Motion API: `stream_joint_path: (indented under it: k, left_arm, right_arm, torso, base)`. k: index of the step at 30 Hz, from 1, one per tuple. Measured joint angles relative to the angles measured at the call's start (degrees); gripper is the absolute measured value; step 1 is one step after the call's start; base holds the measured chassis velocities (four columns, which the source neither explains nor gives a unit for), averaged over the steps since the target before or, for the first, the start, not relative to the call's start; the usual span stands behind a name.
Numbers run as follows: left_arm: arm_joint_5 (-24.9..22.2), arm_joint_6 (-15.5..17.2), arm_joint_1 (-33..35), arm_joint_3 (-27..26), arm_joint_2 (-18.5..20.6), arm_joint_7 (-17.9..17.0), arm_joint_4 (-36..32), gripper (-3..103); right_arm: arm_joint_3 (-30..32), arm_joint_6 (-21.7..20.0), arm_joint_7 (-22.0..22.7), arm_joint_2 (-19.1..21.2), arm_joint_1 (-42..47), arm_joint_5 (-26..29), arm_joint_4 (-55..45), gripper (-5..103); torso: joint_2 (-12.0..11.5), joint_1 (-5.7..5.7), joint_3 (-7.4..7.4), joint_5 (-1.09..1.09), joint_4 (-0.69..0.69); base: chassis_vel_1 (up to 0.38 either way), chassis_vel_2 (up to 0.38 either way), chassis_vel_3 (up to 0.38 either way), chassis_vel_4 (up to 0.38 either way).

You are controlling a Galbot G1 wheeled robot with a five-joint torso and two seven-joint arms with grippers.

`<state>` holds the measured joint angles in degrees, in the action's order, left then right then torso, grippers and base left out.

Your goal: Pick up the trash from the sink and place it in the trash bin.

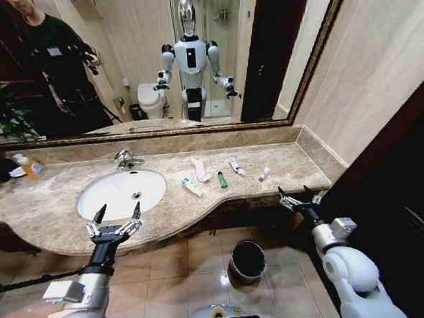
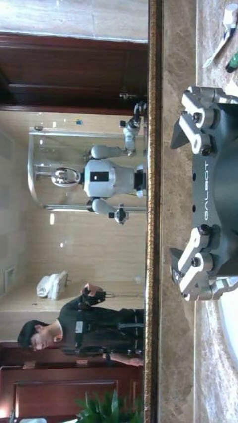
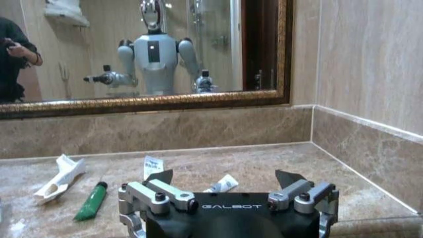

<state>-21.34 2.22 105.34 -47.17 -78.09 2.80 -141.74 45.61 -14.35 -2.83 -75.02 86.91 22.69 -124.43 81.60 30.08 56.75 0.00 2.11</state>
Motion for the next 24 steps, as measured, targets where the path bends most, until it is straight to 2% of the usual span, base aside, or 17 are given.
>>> stream_joint_path:
  k: [6, 9, 10, 14, 24]
  left_arm:
    - [0.0, 0.0, 0.0, 0.0, 0.0, 0.0, 0.0, 100]
    - [0.0, 0.0, 0.0, 0.0, 0.0, 0.0, 0.0, 100]
    - [0.0, 0.0, 0.0, 0.0, 0.0, 0.0, 0.0, 100]
    - [0.0, 0.0, 0.0, 0.0, 0.0, 0.0, 0.0, 100]
    - [0.0, 0.0, 0.0, 0.0, 0.0, 0.0, 0.0, 100]
  right_arm:
    - [-0.6, -0.7, -0.5, 1.4, -1.4, 0.0, 1.3, 100]
    - [-1.3, -2.5, -0.4, 1.5, -2.3, 0.0, 1.0, 100]
    - [-1.9, -4.2, -0.3, 1.5, -2.9, 0.0, 0.2, 100]
    - [-3.1, -5.7, -0.3, 1.2, -3.1, -0.6, -1.0, 100]
    - [-5.2, -5.9, -1.6, 0.4, -2.4, -1.5, -2.4, 100]
  torso:
    - [0.0, 0.0, 0.0, 0.01, 0.0]
    - [0.0, 0.0, 0.0, 0.01, 0.0]
    - [0.0, 0.0, 0.0, 0.0, 0.0]
    - [0.0, 0.0, 0.0, 0.0, 0.0]
    - [0.0, 0.0, 0.0, 0.0, 0.0]
  base:
    - [0.0, 0.0, 0.0, 0.0]
    - [0.0, 0.0, 0.0, 0.0]
    - [0.0, 0.0, 0.0, 0.0]
    - [0.0, 0.0, 0.0, 0.0]
    - [0.0, 0.0, 0.0, 0.0]
